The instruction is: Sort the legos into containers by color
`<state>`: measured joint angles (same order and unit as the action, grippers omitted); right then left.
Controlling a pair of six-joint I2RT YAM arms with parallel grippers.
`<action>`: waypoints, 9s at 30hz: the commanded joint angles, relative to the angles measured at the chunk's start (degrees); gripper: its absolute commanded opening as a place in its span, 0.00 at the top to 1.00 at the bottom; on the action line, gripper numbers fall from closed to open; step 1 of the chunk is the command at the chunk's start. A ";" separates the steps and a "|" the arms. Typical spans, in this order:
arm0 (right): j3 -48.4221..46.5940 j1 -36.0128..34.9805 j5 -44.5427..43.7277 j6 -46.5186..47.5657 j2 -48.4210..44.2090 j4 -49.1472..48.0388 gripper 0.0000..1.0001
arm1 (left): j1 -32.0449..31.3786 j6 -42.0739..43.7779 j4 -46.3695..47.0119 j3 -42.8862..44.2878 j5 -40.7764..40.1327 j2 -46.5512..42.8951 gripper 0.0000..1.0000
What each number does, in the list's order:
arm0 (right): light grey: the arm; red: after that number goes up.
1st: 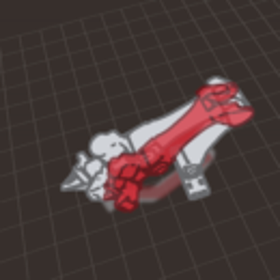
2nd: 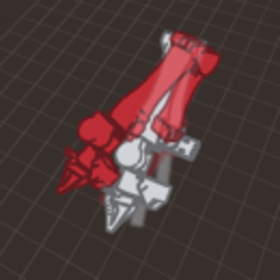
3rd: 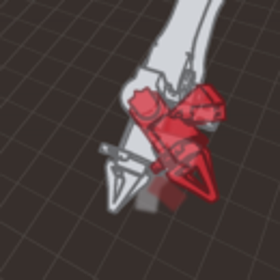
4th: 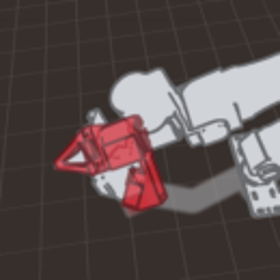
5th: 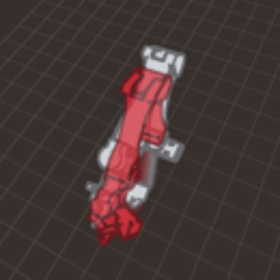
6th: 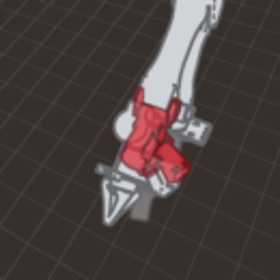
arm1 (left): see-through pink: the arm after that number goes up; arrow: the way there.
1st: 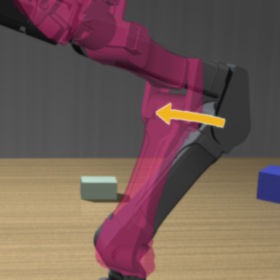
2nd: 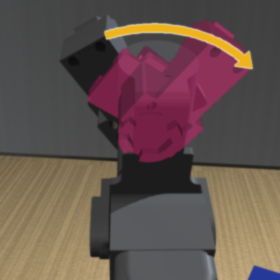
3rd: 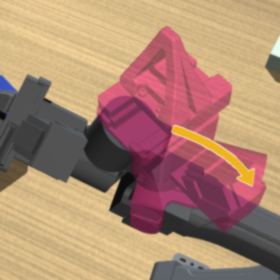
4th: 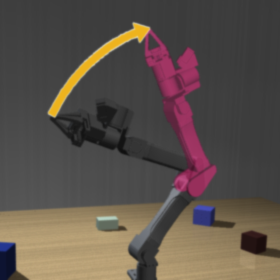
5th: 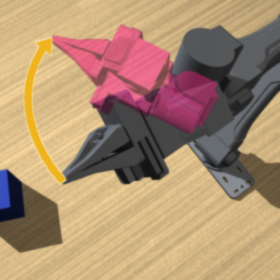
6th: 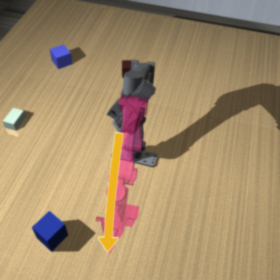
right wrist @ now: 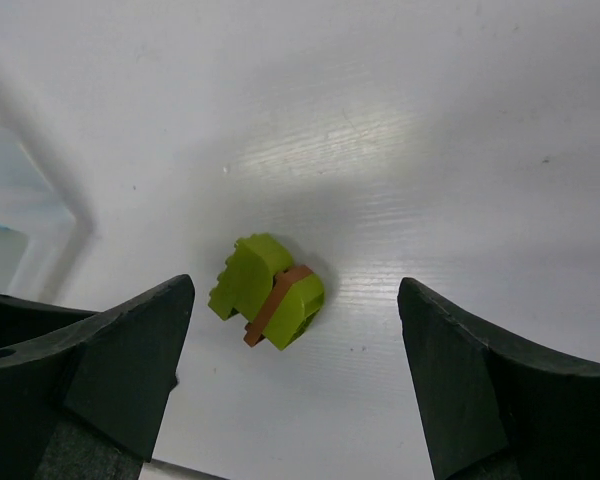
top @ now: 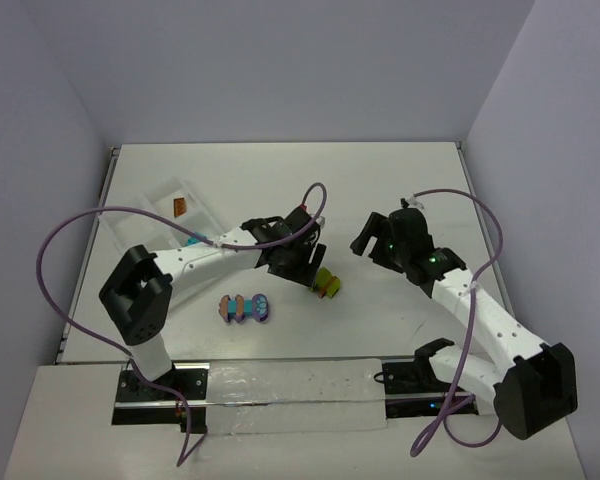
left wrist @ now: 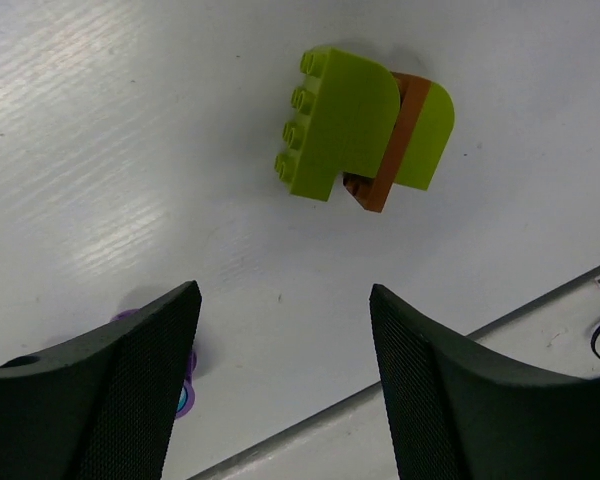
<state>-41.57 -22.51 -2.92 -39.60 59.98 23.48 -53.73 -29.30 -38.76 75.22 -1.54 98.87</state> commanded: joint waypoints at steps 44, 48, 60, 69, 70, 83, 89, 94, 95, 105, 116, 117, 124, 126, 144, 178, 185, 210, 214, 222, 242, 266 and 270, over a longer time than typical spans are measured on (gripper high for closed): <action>0.50 4.05 1.27 1.26 -3.39 0.07 0.10 | -2.27 10.39 12.48 4.45 -5.77 13.93 0.44; 0.88 4.05 1.28 1.19 -3.49 0.13 0.11 | -2.81 11.17 12.07 5.11 -5.26 13.63 0.30; 1.23 4.05 1.78 1.54 -3.55 -0.19 0.11 | -4.37 10.37 10.96 6.25 -8.57 15.34 0.24; 1.37 4.05 2.66 1.72 -2.58 -1.18 0.11 | -4.63 11.18 11.61 7.55 -9.29 17.02 0.36; 1.29 4.05 2.66 1.75 -2.58 -1.33 0.11 | -4.63 11.29 11.97 7.36 -9.05 16.90 0.36; 2.09 4.86 0.46 0.57 -7.61 0.49 0.11 | -5.01 11.46 14.76 6.56 -9.70 16.34 0.20; 4.10 7.06 -4.15 -0.89 -16.12 3.65 0.11 | -5.30 11.78 17.20 4.76 -10.30 14.54 0.33; 3.75 7.51 -6.16 -0.56 -18.87 5.35 0.11 | -5.36 11.79 17.67 4.91 -10.21 14.63 0.36; 3.50 7.59 -6.24 -0.37 -18.74 5.71 0.11 | -5.44 11.90 17.67 5.22 -10.15 14.93 0.35; 3.17 7.65 -4.56 0.47 -17.79 4.75 0.11 | -6.39 12.01 19.39 7.20 -9.80 16.62 0.32; 2.70 7.65 -1.43 0.89 -14.32 2.53 0.11 | -6.56 11.35 19.65 6.36 -11.99 15.33 0.78; 2.80 7.61 -1.34 0.80 -14.39 2.37 0.11 | -6.56 11.17 19.49 6.18 -12.16 15.02 0.86; 2.03 7.65 0.63 2.92 -14.38 2.28 0.11 | -6.40 6.59 18.09 4.01 -12.12 11.60 1.00; 1.87 7.65 2.22 3.67 -13.60 1.75 0.11 | -5.91 5.32 18.07 3.01 -12.19 9.37 1.00; -4.17 7.65 27.62 -0.81 -1.57 -9.40 0.12 | -1.46 -9.69 26.09 -3.79 -5.47 -5.29 1.00; -1.03 7.48 35.77 -3.51 9.57 -22.68 0.30 | -1.46 -7.93 25.76 -3.08 -5.23 -7.82 1.00; 0.80 7.48 36.24 -4.61 10.16 -25.02 0.39 | -1.46 -7.84 25.58 -3.01 -5.28 -8.04 1.00; 2.28 7.61 36.14 -3.72 6.69 -24.77 1.00 | -1.24 -8.80 21.49 -2.85 -9.55 -8.43 1.00; -0.57 7.63 35.80 -2.11 5.56 -18.52 1.00 | -0.88 -9.87 22.05 -4.43 -13.71 -9.00 1.00; -2.01 7.70 27.53 1.60 0.26 -9.27 1.00 | 1.18 -11.72 22.00 -5.41 -15.87 -8.59 1.00; -3.94 7.74 22.14 4.48 -1.38 -5.28 1.00 | 3.72 -10.41 22.66 -7.28 -14.08 -11.78 1.00; -5.30 7.11 20.70 9.19 6.92 -4.88 1.00 | 16.12 -26.05 -13.23 -11.14 -26.02 -31.80 1.00; -5.74 7.13 21.41 9.33 7.26 -5.20 1.00 | 20.99 -36.04 -24.99 -10.92 -31.33 -34.95 1.00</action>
<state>-44.06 -15.03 17.41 -31.16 66.97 20.56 -36.84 -53.59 -48.28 64.08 -25.59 66.82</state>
